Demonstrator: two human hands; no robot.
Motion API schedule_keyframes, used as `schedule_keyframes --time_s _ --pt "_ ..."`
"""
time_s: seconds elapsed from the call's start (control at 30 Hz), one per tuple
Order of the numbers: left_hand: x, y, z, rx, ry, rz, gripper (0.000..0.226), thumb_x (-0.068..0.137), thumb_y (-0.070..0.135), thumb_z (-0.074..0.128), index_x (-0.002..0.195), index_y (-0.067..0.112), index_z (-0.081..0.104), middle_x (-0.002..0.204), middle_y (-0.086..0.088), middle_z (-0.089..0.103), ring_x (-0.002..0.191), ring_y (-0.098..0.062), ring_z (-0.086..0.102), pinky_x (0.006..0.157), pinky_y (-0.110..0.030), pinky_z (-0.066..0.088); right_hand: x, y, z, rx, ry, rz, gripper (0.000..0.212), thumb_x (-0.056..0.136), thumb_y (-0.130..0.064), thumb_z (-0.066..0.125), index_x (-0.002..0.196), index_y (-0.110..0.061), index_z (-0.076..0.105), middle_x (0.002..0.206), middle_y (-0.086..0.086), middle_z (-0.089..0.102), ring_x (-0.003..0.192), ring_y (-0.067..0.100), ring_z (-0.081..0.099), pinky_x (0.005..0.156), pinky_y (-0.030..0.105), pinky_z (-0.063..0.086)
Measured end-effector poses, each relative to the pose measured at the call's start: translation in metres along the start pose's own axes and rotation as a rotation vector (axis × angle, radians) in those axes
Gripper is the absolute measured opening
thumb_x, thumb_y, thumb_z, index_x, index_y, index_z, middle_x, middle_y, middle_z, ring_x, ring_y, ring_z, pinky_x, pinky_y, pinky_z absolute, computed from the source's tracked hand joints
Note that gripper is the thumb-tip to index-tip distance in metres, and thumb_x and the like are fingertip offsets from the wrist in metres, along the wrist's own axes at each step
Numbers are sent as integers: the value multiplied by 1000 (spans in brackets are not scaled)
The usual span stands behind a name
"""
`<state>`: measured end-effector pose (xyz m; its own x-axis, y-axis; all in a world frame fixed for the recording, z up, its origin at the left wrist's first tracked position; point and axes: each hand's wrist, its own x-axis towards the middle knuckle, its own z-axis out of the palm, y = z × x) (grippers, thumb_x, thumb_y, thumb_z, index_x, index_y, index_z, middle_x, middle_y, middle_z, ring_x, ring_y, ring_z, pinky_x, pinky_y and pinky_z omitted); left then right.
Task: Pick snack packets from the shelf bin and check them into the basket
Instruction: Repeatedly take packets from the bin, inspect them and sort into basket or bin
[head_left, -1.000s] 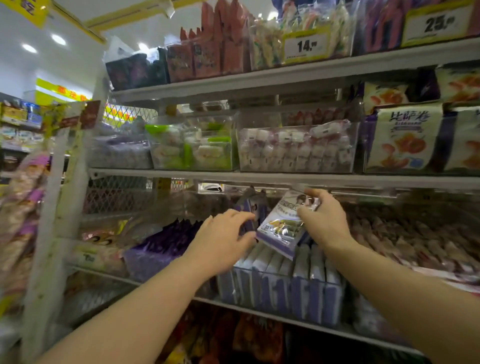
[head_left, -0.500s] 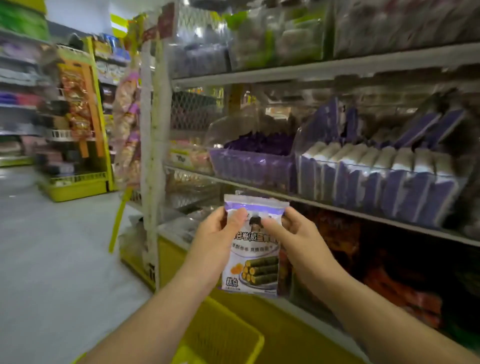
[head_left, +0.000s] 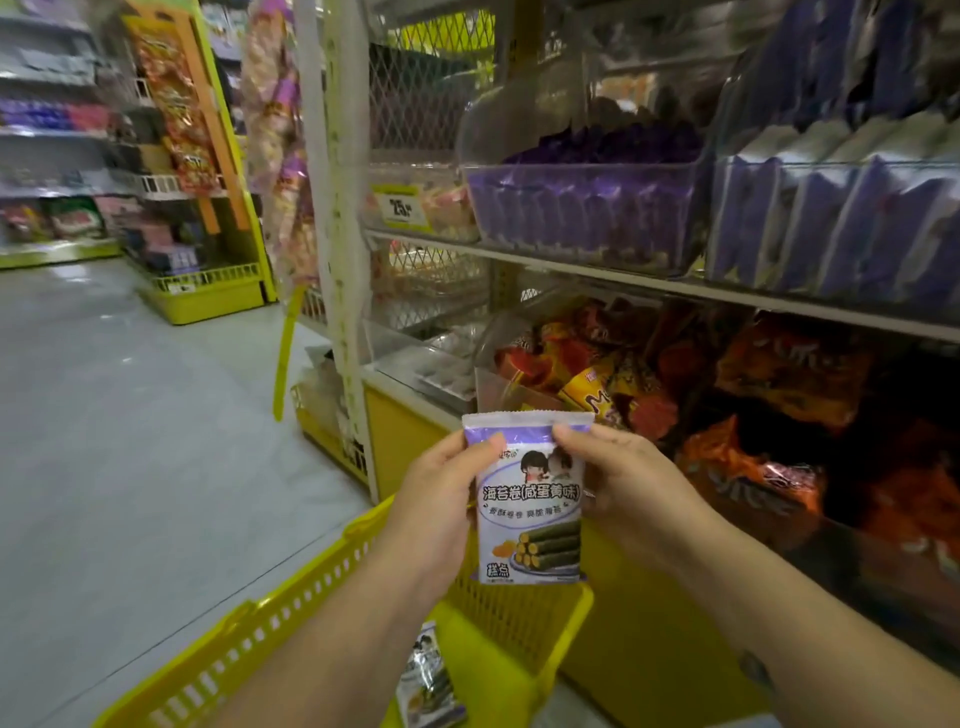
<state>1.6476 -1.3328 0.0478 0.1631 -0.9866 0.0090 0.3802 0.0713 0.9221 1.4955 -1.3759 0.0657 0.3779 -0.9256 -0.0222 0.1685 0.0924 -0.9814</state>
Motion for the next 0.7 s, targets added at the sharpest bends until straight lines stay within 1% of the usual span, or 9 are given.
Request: schedule_keyframes --time_s 0.07,0.17,0.27,0.33,0.4,0.47,0.57,0.63,0.7 --pt "4 0 -2 -41 17 -36 35 76 21 64 106 3 69 102 -22 73 93 -33 71 73 -40 59 3 1 -2 -71 -5 21 32 94 -28 52 108 -6 71 107 19 71 109 36 63 99 47 45" --pt "6 3 -3 -69 -3 -54 36 85 25 59 111 2 66 104 -23 72 97 -36 70 77 -44 59 7 2 -3 -117 -4 14 36 97 -35 47 102 -11 73 101 13 74 102 29 66 88 40 49" --pt "5 6 -3 -41 1 -42 36 93 28 53 113 2 67 107 -23 71 102 -38 68 88 -50 55 8 1 -2 -118 -26 -14 39 97 -37 45 101 -11 74 101 12 74 105 32 66 92 43 49" --pt "3 8 -1 -35 15 -27 39 88 30 56 112 2 68 107 -24 71 102 -38 68 91 -52 53 6 2 -4 -118 -57 -35 41 96 -41 45 103 -12 73 102 11 74 105 29 66 92 42 50" --pt "-1 12 1 -54 38 -24 44 84 33 57 112 1 67 106 -25 71 101 -38 69 90 -52 53 3 1 -6 -136 -125 -52 42 91 -46 47 105 -15 72 106 8 74 104 22 68 86 35 54" --pt "-5 17 0 -95 60 -30 47 84 34 55 116 1 65 108 -24 70 102 -38 68 86 -51 56 -3 -1 -8 -190 -233 -36 36 88 -43 54 111 -20 70 112 4 72 106 19 67 82 30 56" --pt "-7 25 -3 -161 81 -68 41 94 33 51 120 4 63 110 -22 70 105 -37 67 80 -49 58 -11 -2 -11 -210 -381 57 33 87 -28 60 117 -15 66 117 7 69 107 21 66 87 34 56" --pt "-7 28 -5 -170 69 -126 42 95 36 49 121 6 63 113 -19 70 109 -36 65 85 -49 55 -15 -2 -11 -164 -414 122 36 85 -24 60 117 -8 64 116 12 69 101 22 68 87 37 56" --pt "-10 31 -8 -122 -6 -197 46 89 41 53 120 11 66 117 -15 69 112 -33 65 91 -50 52 -17 -3 -12 -112 -406 170 35 85 -24 58 114 -6 64 111 13 71 94 20 70 84 36 57"
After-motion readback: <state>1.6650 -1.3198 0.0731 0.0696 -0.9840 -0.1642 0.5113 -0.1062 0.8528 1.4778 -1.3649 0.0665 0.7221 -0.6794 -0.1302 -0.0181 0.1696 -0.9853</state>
